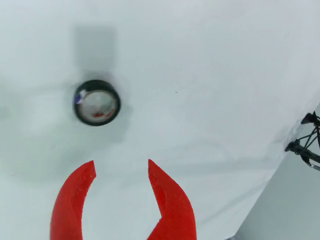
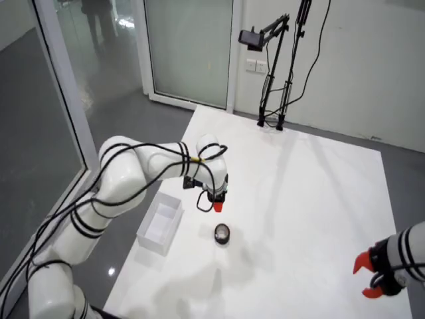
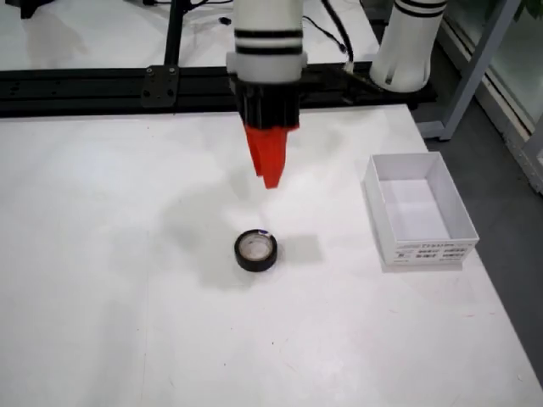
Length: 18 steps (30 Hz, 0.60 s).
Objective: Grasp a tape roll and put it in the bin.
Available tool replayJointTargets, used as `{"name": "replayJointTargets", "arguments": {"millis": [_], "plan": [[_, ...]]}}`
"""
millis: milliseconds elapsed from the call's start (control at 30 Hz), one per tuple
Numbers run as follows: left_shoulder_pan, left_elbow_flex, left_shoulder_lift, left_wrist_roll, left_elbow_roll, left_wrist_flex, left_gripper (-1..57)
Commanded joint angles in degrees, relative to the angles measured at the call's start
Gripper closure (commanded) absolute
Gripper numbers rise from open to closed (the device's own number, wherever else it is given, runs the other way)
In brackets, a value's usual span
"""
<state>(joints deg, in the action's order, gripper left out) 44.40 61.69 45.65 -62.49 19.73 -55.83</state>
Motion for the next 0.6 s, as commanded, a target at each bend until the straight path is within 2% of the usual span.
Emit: {"name": "replayJointTargets", "arguments": {"millis": [33, 233, 600], "plan": [[-4.3, -7.2, 11.8, 4.7, 0.9, 6.0, 33.7], [-3.6, -7.8, 15.0, 4.7, 0.5, 6.6, 33.9], [-2.6, -7.0, 15.4, 4.6, 0.5, 7.0, 34.1]]}}
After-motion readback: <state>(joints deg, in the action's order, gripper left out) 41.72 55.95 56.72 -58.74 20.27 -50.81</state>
